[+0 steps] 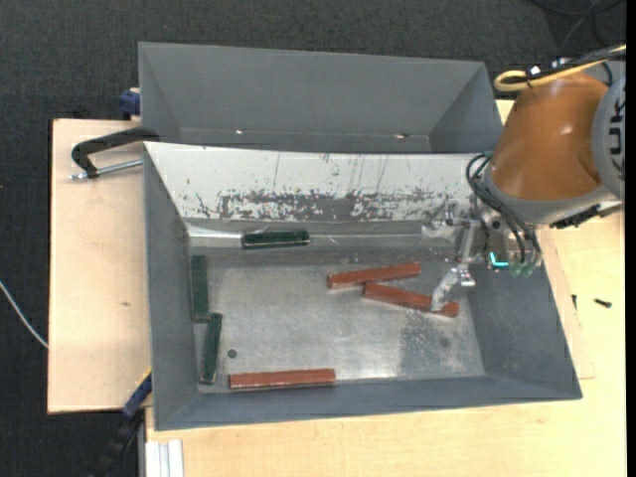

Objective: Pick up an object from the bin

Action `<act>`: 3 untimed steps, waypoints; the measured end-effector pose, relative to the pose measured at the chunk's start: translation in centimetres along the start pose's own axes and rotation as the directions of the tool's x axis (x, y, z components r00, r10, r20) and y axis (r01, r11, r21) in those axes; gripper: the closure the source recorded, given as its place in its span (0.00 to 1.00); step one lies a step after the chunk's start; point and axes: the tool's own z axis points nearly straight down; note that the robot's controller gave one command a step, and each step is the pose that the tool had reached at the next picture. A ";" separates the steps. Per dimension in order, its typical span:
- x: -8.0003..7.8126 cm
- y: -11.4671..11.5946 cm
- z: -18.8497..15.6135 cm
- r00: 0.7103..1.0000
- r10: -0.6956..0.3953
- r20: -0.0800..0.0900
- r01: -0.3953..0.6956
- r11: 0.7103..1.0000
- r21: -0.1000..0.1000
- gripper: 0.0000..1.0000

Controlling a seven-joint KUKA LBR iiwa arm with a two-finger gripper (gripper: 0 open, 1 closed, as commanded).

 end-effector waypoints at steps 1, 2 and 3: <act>-0.2 0.0 -0.4 1.000 -0.001 0.008 0.001 1.000 0.001 0.00; -2.4 -0.8 7.9 0.999 0.049 0.017 -0.049 0.999 0.000 1.00; -1.9 -0.8 8.9 0.999 0.049 0.010 -0.049 0.999 0.001 0.00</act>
Offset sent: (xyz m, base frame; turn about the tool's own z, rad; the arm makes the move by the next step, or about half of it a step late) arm 0.0152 -0.0078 -0.0958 0.0501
